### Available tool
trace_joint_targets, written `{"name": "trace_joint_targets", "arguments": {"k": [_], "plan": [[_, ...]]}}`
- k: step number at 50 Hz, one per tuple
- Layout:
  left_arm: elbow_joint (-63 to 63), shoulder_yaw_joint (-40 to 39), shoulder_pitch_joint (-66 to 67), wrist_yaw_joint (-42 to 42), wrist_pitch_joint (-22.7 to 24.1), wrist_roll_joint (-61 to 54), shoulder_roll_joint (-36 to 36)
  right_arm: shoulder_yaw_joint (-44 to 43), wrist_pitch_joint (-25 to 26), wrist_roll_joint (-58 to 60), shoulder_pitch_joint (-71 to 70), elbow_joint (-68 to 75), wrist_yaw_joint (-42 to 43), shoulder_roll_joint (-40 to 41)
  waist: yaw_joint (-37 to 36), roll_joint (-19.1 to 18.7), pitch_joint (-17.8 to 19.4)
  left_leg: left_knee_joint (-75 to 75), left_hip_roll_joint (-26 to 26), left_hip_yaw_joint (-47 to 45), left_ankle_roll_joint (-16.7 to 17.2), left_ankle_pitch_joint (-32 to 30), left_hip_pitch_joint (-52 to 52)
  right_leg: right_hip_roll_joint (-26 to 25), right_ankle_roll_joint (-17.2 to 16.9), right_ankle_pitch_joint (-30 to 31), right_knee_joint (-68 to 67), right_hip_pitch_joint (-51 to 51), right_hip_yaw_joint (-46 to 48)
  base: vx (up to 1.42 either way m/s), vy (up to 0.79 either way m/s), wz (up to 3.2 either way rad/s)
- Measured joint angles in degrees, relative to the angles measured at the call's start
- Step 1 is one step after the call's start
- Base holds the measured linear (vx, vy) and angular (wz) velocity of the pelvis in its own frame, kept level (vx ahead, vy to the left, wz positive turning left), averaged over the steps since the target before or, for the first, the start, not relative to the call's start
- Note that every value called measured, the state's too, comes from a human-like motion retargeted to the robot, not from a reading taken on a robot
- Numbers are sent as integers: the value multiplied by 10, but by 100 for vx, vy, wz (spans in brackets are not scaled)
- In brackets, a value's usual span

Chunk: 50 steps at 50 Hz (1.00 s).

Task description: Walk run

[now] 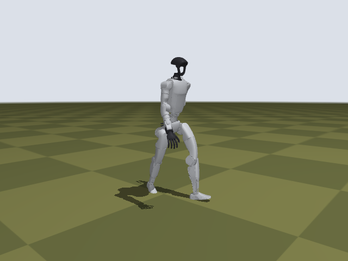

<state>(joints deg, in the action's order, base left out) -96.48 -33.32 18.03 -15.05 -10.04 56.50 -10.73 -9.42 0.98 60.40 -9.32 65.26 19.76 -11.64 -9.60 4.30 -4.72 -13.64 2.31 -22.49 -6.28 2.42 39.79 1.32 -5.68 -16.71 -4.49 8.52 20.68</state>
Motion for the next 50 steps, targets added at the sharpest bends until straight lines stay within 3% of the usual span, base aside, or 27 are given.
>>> {"name": "trace_joint_targets", "arguments": {"k": [3, 6, 8, 10, 11, 15, 20, 24, 25, 28, 30, 33, 35, 37, 40, 43, 45, 50], "plan": [[15, 10, -12, 0, 2, 18, 1, -6, -8, -3, 47, 18, 1, 19, -23, -3, -13, -46, 33, -24, 6, -32, -28, -14, -18, 85, -53, 19, -30, 119, 12, -75], [44, 7, -42, -2, 15, 5, 13, -6, 7, 16, 82, 81, 9, 45, -31, -11, -21, -96, 51, 51, 5, 18, -49, 12, 5, 262, -199, -18, 1, 104, 5, -110], [66, 19, -71, -8, 21, -24, 14, 0, 20, 22, 96, 140, 14, 52, -9, -31, -25, -89, 77, 29, 8, 53, -102, 29, 21, 332, -322, -56, 49, 109, 12, -35], [80, 41, -103, -1, 28, -60, 9, 2, 24, 24, 100, 188, 5, 49, 3, -34, -23, -69, 91, -22, 15, 69, -150, 49, 38, 291, -420, -109, 49, 107, 15, -36], [86, 63, -137, 14, 37, -85, -1, -3, 26, 33, 104, 212, -8, 47, 17, -29, -16, -43, 73, -23, 18, 72, -180, 68, 40, 242, -478, -161, 41, 80, 10, 1], [134, 123, -238, 55, 71, -111, -40, -29, 41, 60, 137, 268, -29, 42, 96, -20, 3, 54, 7, 4, 21, 66, -277, 84, 11, 150, -534, -320, 24, 83, 8, 107], [234, 171, -335, 33, 121, -109, -88, -45, 49, 61, 188, 285, -45, 31, 177, -20, 5, 95, -26, 34, 42, 99, -353, 127, 51, 80, -309, -420, 73, 88, 0, 99], [327, 200, -377, 27, 165, -148, -120, -71, 49, 57, 206, 298, -82, 30, 197, -9, 10, 113, -49, 44, 66, 137, -424, 96, 59, 71, -91, -473, 28, 91, -10, 34], [349, 206, -380, 31, 178, -160, -122, -80, 48, 56, 211, 301, -93, 30, 195, -9, 7, 113, -51, 44, 74, 146, -437, 93, 46, 68, -67, -489, 13, 118, -11, 3], [399, 207, -360, 56, 213, -193, -101, -101, 43, 45, 214, 308, -118, 23, 182, -15, -6, 99, -59, 55, 106, 143, -464, 83, 95, 74, -113, -509, -12, 106, -3, -3], [416, 192, -324, 76, 226, -206, -74, -109, 53, 39, 210, 306, -111, 23, 192, -19, -19, 83, -64, 63, 134, 101, -482, 97, 121, 123, -155, -501, 32, 144, -13, 18], [400, 151, -254, 68, 226, -177, -25, -100, 62, 3, 195, 302, -70, 30, 216, -38, -13, 14, -59, 84, 158, -68, -493, 107, 124, 114, -215, -471, 9, 133, -8, 46], [350, 135, -213, 64, 209, -134, 13, -96, 67, -22, 184, 294, -51, 35, 207, -16, -22, -76, -53, 12, 134, -194, -477, 131, 121, 76, -211, -420, -11, 122, -2, 24], [268, 128, -190, 66, 181, -85, 26, -77, 60, -45, 171, 280, -43, 39, 181, 25, -21, -201, -55, -51, 102, -234, -446, 152, 115, 51, -188, -364, -28, 102, -11, 9], [149, 135, -172, 53, 134, -24, 13, -47, 52, -51, 122, 257, -40, 35, 163, 57, -9, -375, -2, -80, 85, -141, -348, 174, 102, 28, -158, -293, -4, 90, -11, 46], [84, 120, -135, 42, 88, 23, 3, -20, 58, -28, 65, 226, -23, 27, 123, 40, 2, -417, 13, -47, 124, -90, -229, 116, 100, 34, -81, -221, 11, 94, -7, -47], [57, 101, -105, 42, 63, 40, -1, -2, 51, -16, 27, 196, -18, 15, 92, 30, 3, -389, 30, -58, 128, -49, -163, 79, 101, 32, -43, -187, 8, 74, -5, -74], [31, 61, -26, 42, 52, 19, 3, 2, 14, 3, -45, 97, -36, -21, 18, -3, 15, -159, 60, -94, 56, 21, -53, 13, 79, 2, 7, -92, -1, 99, 8, -61]]}}
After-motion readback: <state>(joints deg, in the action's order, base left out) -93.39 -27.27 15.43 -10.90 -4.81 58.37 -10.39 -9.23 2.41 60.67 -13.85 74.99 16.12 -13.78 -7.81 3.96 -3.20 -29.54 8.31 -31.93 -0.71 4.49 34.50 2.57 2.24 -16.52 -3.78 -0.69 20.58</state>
